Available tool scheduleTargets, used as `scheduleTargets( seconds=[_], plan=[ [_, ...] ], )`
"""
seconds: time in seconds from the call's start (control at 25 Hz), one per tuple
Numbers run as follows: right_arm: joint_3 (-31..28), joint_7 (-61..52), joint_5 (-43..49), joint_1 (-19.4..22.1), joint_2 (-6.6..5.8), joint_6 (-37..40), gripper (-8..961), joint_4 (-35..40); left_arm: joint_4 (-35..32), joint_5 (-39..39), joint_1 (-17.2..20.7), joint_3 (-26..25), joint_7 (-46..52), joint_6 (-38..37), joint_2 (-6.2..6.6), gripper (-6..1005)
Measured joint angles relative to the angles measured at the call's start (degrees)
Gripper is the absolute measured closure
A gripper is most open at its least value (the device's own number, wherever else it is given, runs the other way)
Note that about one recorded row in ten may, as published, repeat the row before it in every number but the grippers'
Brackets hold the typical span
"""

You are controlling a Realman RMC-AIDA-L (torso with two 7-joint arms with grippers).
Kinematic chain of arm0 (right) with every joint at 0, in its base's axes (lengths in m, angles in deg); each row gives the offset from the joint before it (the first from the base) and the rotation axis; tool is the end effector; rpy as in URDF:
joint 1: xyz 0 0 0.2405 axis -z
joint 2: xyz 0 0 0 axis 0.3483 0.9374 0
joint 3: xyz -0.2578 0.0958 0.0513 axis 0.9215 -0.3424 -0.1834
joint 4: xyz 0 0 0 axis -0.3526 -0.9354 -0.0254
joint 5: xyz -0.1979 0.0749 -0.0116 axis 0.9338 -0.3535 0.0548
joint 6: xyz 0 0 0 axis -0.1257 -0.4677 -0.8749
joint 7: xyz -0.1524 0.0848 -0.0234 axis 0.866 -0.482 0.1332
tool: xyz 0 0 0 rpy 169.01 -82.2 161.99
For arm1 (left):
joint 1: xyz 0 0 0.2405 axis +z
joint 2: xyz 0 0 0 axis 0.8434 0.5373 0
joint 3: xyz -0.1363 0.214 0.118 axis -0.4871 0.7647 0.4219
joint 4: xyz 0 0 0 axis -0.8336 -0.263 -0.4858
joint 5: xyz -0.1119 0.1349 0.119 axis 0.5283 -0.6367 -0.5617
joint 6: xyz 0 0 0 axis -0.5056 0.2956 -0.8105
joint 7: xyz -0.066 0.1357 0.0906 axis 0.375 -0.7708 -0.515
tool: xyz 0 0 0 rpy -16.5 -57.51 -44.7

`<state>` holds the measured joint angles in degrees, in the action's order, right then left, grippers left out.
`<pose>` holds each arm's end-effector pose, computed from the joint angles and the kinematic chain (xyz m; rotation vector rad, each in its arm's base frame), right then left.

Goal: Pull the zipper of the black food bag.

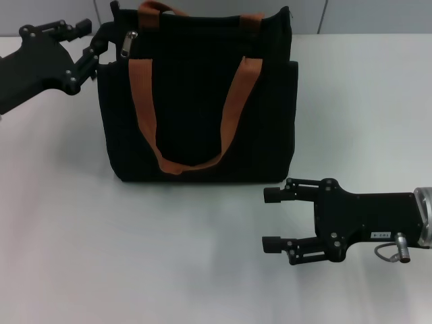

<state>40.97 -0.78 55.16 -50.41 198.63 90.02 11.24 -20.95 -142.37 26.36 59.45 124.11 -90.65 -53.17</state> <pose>0.2568 0.2911 -0.0776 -2.9553 0.3765 0.9162 -0.2840 0.4048 0.0169 -2.2128 -0.0645 -0.6550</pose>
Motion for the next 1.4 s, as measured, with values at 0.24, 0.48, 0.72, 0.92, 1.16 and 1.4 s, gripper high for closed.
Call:
scheduleTargets(
  seconds=[0.24,0.48,0.72,0.92,1.16,1.4],
  plan=[
    [0.00,-0.12,-2.03,-0.23,-0.02,0.50,142,-0.13,1.24,-0.01,0.20,-0.03,0.01,-1.14,-0.17,764],
    [0.27,-5.25,-14.58,-0.56,0.04,3.06,142,-1.21,3.30,1.67,0.84,-0.36,-2.16,-2.68,-0.27,905],
    [0.08,-20.18,-22.43,-5.14,0.04,2.00,143,-1.16,4.43,3.73,1.37,-0.10,-3.77,-4.28,-0.32,978],
    [0.51,-28.69,-25.23,-10.90,-0.06,-2.27,143,-0.04,5.83,3.80,1.10,-0.41,-5.00,-5.36,-0.35,976],
    [6.59,-36.67,-24.34,-18.95,-0.08,-13.56,144,1.30,5.97,4.86,0.63,-0.11,-5.14,-5.46,-0.26,974],
    [16.68,-43.82,-24.33,-22.70,-0.17,-23.62,151,6.07,5.58,5.10,0.13,-0.14,-4.60,-5.47,-0.16,972]
  ],
)
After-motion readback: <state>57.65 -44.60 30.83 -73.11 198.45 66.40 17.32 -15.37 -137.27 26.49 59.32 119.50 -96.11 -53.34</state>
